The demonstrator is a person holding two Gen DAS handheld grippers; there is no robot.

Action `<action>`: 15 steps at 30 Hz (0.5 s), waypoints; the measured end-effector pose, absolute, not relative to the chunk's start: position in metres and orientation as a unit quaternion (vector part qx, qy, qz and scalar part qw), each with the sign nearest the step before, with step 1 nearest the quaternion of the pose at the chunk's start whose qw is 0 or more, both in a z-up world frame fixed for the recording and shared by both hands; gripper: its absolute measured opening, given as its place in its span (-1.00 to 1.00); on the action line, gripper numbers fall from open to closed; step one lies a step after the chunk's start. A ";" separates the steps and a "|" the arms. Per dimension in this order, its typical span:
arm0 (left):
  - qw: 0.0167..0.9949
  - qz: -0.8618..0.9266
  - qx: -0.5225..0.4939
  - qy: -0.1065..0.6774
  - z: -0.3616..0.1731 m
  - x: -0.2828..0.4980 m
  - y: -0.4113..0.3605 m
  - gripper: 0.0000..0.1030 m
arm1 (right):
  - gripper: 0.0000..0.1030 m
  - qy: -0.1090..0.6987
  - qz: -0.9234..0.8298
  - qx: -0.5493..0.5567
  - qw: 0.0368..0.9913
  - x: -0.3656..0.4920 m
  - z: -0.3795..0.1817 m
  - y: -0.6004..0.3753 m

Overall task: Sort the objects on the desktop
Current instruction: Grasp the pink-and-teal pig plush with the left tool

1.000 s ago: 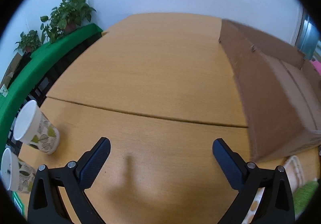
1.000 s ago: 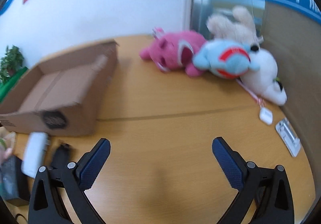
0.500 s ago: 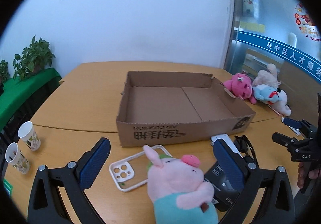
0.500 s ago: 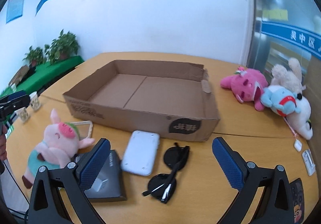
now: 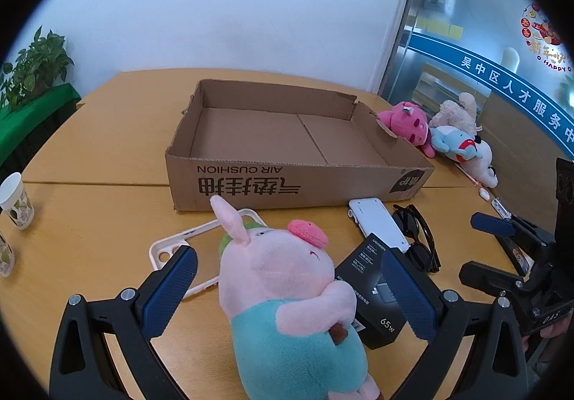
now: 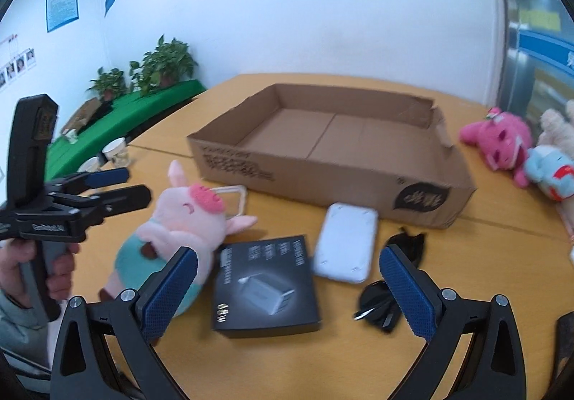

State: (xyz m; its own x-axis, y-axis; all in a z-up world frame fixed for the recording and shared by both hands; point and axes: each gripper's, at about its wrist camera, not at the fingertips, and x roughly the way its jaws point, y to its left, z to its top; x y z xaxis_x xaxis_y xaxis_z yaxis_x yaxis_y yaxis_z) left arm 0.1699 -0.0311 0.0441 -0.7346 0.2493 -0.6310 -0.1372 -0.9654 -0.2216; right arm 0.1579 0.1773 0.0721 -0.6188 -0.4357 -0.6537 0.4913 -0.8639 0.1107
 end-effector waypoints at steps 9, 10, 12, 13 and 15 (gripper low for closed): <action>0.136 0.889 -0.419 -0.126 -0.002 0.149 -0.041 0.98 | 1.00 0.063 -0.853 0.388 0.343 0.170 0.049 0.131; 0.152 0.882 -0.422 -0.147 -0.007 0.148 -0.045 0.98 | 1.00 0.065 -0.849 0.390 0.350 0.171 0.047 0.127; 0.172 0.872 -0.424 -0.177 -0.014 0.149 -0.053 0.93 | 1.00 0.068 -0.842 0.398 0.359 0.172 0.042 0.120; 0.176 0.870 -0.423 -0.183 -0.015 0.149 -0.055 0.92 | 1.00 0.065 -0.837 0.403 0.365 0.171 0.038 0.118; 0.186 0.866 -0.421 -0.195 -0.017 0.151 -0.060 0.90 | 1.00 0.056 -0.824 0.417 0.379 0.169 0.031 0.113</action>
State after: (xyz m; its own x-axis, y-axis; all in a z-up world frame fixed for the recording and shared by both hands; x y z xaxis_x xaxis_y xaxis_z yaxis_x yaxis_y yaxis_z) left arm 0.1509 -0.0600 -0.0174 -0.5761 0.4862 -0.6571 -0.1585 -0.8551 -0.4937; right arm 0.1686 0.1131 0.0314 -0.3654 -0.5780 -0.7296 0.6719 -0.7063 0.2229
